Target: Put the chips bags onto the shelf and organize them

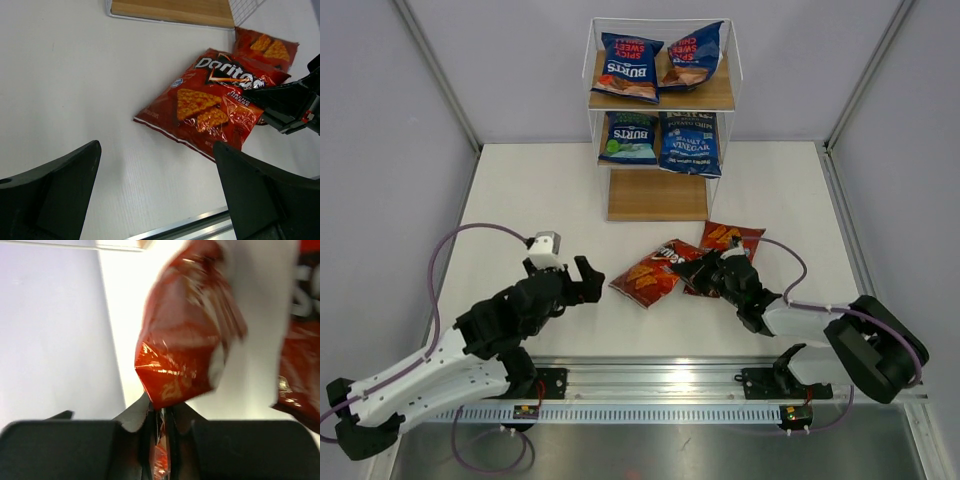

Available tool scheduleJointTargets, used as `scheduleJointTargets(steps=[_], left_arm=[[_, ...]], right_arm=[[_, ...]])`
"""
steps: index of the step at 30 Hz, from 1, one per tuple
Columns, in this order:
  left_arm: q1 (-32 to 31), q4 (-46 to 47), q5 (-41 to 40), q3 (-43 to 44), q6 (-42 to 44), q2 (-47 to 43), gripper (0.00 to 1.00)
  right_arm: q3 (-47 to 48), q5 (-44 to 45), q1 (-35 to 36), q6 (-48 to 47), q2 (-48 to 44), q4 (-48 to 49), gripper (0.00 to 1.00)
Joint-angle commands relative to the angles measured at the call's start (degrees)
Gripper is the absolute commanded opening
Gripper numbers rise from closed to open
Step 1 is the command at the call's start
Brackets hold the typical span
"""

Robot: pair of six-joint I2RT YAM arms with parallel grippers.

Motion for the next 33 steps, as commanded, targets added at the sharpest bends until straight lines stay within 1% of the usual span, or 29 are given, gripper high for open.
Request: scheduleJointTargets(steps=[1, 2, 4, 5, 7, 8, 9, 10, 11, 12, 13, 14, 15, 16, 17, 18, 20, 21, 22, 23, 24, 26, 27, 28, 29, 30, 33], left_arm=[[0.0, 5.3, -2.9, -2.6, -3.6, -5.7, 0.99], [0.0, 5.8, -3.1, -3.3, -4.0, -6.9, 0.99], [0.0, 6.2, -3.6, -4.3, -5.3, -10.0, 0.99], [0.0, 6.2, -3.8, -5.2, -6.0, -11.0, 0.99], [0.0, 7.7, -2.9, -6.7, -8.7, -13.7, 0.99], [0.0, 9.1, -2.0, -9.1, -9.7, -14.7, 0.99], [0.0, 13.0, -0.9, -10.5, -11.6, -15.7, 0.99], [0.0, 14.7, 1.1, -11.7, -13.3, -17.5, 0.99], [0.0, 16.3, 1.7, -14.5, -18.4, -18.2, 0.99], [0.0, 20.1, 2.9, -15.8, -21.1, -18.9, 0.99], [0.0, 22.2, 3.4, -17.4, -24.0, -20.0, 0.99], [0.0, 24.0, 3.5, -18.8, -27.4, -20.3, 0.99], [0.0, 29.2, 3.9, -22.2, -34.1, -20.5, 0.99], [0.0, 32.3, 3.8, -23.9, -36.9, -20.7, 0.99], [0.0, 35.3, 3.5, -25.3, -42.0, -20.4, 0.99], [0.0, 41.3, 3.0, -28.5, -44.5, -20.1, 0.99], [0.0, 48.5, 2.2, -31.5, -51.0, -17.5, 0.99], [0.0, 57.3, 1.9, -32.8, -52.3, -15.6, 0.99], [0.0, 61.3, 1.5, -34.3, -53.5, -13.9, 0.99], [0.0, 64.6, 1.3, -34.4, -54.8, -9.6, 0.99], [0.0, 70.7, 1.8, -34.0, -55.0, -7.4, 0.99], [0.0, 77.2, 2.7, -32.3, -53.8, -2.4, 0.99], [0.0, 81.1, 4.1, -31.1, -54.0, 1.9, 0.99], [0.0, 82.4, 4.7, -29.5, -54.5, 4.2, 0.99], [0.0, 83.6, 5.1, -28.9, -56.6, 6.1, 0.99], [0.0, 86.8, 5.7, -28.5, -57.7, 10.0, 0.99], [0.0, 93.7, 7.0, -27.9, -61.4, 15.1, 0.99]], right_arm=[[0.5, 4.5, 0.6, -2.1, -6.1, 3.8, 0.14], [0.6, 5.1, 0.7, -2.6, -7.0, 3.3, 0.07], [0.8, 6.0, 0.6, -3.3, -9.5, 2.7, 0.07], [0.8, 6.2, 0.7, -3.3, -10.1, 2.4, 0.0], [0.9, 6.5, 0.7, -4.2, -12.1, 2.4, 0.0], [1.2, 6.5, 0.7, -4.8, -12.7, 2.3, 0.0], [1.4, 6.9, 0.7, -6.5, -13.9, 2.0, 0.0], [1.5, 7.0, 0.7, -7.7, -14.5, 2.3, 0.0], [1.2, 6.8, 0.7, -10.3, -15.3, 3.4, 0.0], [0.6, 6.9, 0.7, -12.0, -15.7, 4.9, 0.0], [-0.2, 7.2, 0.6, -13.5, -16.2, 8.7, 0.0], [-1.8, 7.6, 0.6, -14.9, -16.7, 10.4, 0.0], [-2.6, 8.3, 0.6, -16.9, -17.5, 12.0, 0.0], [-3.2, 8.4, 0.6, -18.0, -18.1, 14.7, 0.0], [-3.8, 8.2, 0.6, -20.5, -19.4, 15.5, 0.0], [-3.7, 7.5, 0.6, -21.5, -20.2, 15.7, 0.0], [-3.2, 6.2, 0.6, -24.2, -22.4, 15.7, 0.0], [-3.1, 5.2, 0.6, -25.0, -23.1, 15.8, 0.0], [-3.2, 4.7, 0.6, -25.6, -23.8, 15.9, 0.0], [-3.2, 4.2, 0.6, -26.5, -24.9, 16.1, 0.0], [-3.3, 3.1, 0.6, -27.0, -25.4, 16.2, 0.0], [-3.7, 2.3, 0.6, -27.9, -26.3, 17.4, 0.0], [-3.9, 2.4, 0.6, -28.1, -26.4, 17.9, 0.0], [-4.4, 2.3, 0.6, -28.0, -26.6, 19.4, 0.0], [-5.3, 0.7, 0.6, -28.0, -27.0, 20.6, 0.0], [-5.7, 0.5, 0.6, -28.0, -27.3, 21.2, 0.0], [-6.3, -1.3, 0.6, -28.8, -28.2, 22.9, 0.0]])
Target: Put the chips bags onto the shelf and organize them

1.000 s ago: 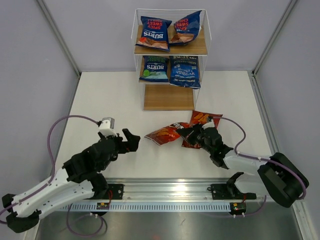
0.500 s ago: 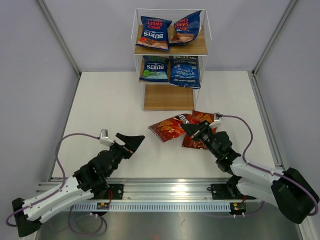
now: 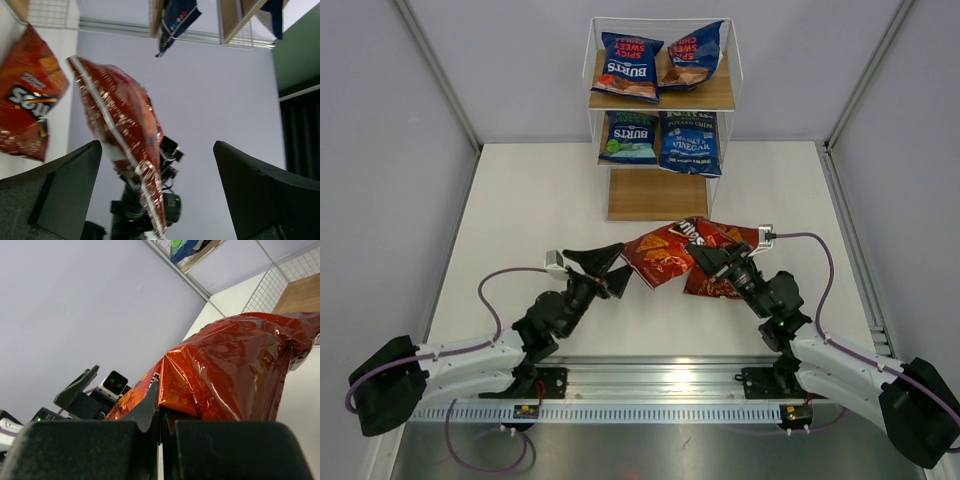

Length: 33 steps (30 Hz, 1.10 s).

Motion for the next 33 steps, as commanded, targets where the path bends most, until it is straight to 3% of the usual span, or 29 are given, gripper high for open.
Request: scheduleJointTargets(steps=[1, 7, 13, 19, 26, 33], left_arm=[[-0.1, 16.5, 2.6, 2.6, -6.3, 6.1, 0.99], [-0.1, 20.7, 11.2, 7.3, -10.1, 15.7, 0.99], [-0.2, 16.6, 10.3, 5.4, -9.1, 13.0, 0.99], [-0.4, 1.9, 13.5, 9.7, -4.3, 5.8, 0.99], [-1.5, -14.1, 14.1, 11.7, -6.1, 0.5, 0.99], [-1.9, -17.6, 14.6, 12.6, -6.3, -0.6, 0.99]], right_arm=[[-0.6, -3.0, 0.5, -3.1, -1.3, 9.6, 0.0], [-0.7, -7.3, 0.5, -4.5, -0.1, 13.6, 0.0], [0.4, -5.0, 0.5, -6.8, -4.9, 7.6, 0.0], [2.6, -1.7, 0.4, -12.3, -9.4, 0.6, 0.0], [6.2, -1.7, 0.4, -18.2, -11.7, -3.8, 0.0], [9.7, -1.8, 0.3, -21.6, -12.4, -7.5, 0.0]])
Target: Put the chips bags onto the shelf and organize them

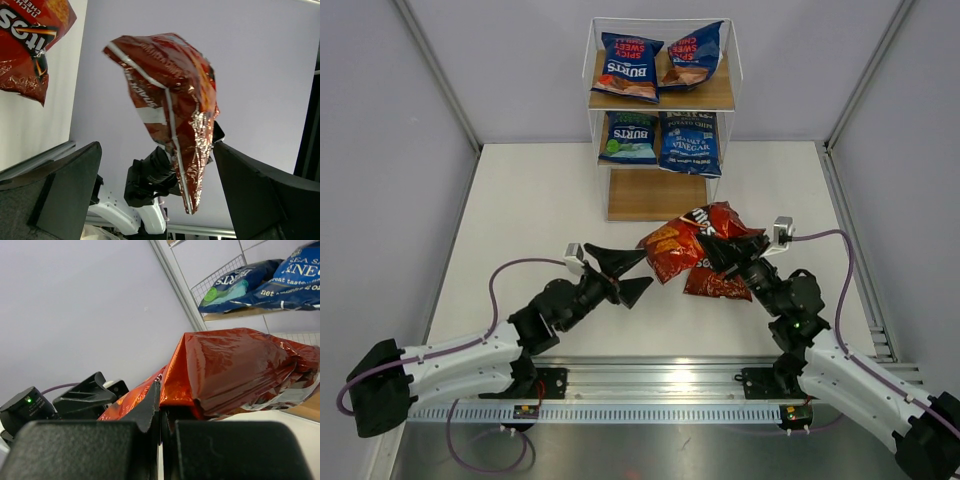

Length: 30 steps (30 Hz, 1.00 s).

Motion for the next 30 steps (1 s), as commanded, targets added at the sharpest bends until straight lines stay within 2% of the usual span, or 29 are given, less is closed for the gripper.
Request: scheduleJointTargets(steps=[1, 3, 7, 8, 17, 25, 28, 30], left_arm=[[-0.3, -0.9, 1.0, 2.0, -0.9, -0.7, 0.99], [-0.4, 3.3, -0.4, 1.4, -1.2, -0.1, 0.99], [-0.4, 5.1, -3.9, 3.2, -1.4, 1.7, 0.99], [-0.4, 8.6, -4.3, 3.0, -1.6, 2.5, 0.99], [-1.7, 21.5, -4.2, 5.7, -4.9, 14.2, 0.99], [-1.7, 21.3, -8.6, 6.4, -2.8, 13.8, 0.99], [-1.7, 20.8, -9.3, 6.7, -2.3, 13.6, 0.94], [-1.7, 21.5, -9.6, 6.5, -1.9, 13.8, 0.82]], right_arm=[[3.4, 0.2, 0.2, -2.7, -0.2, 2.6, 0.0], [3.1, -1.9, 0.1, -1.2, 0.8, 5.5, 0.0], [1.0, -2.8, 0.2, 1.1, 2.4, 9.9, 0.0], [0.7, -2.7, 0.2, 1.2, 2.4, 10.4, 0.0], [-0.7, -5.2, 0.2, 5.3, 6.6, 19.6, 0.0], [-4.4, -5.3, 0.3, 5.1, 4.7, 19.6, 0.0], [-5.5, -5.6, 0.3, 5.1, 3.5, 19.8, 0.0], [-6.0, -5.9, 0.3, 5.1, 2.7, 19.7, 0.0]])
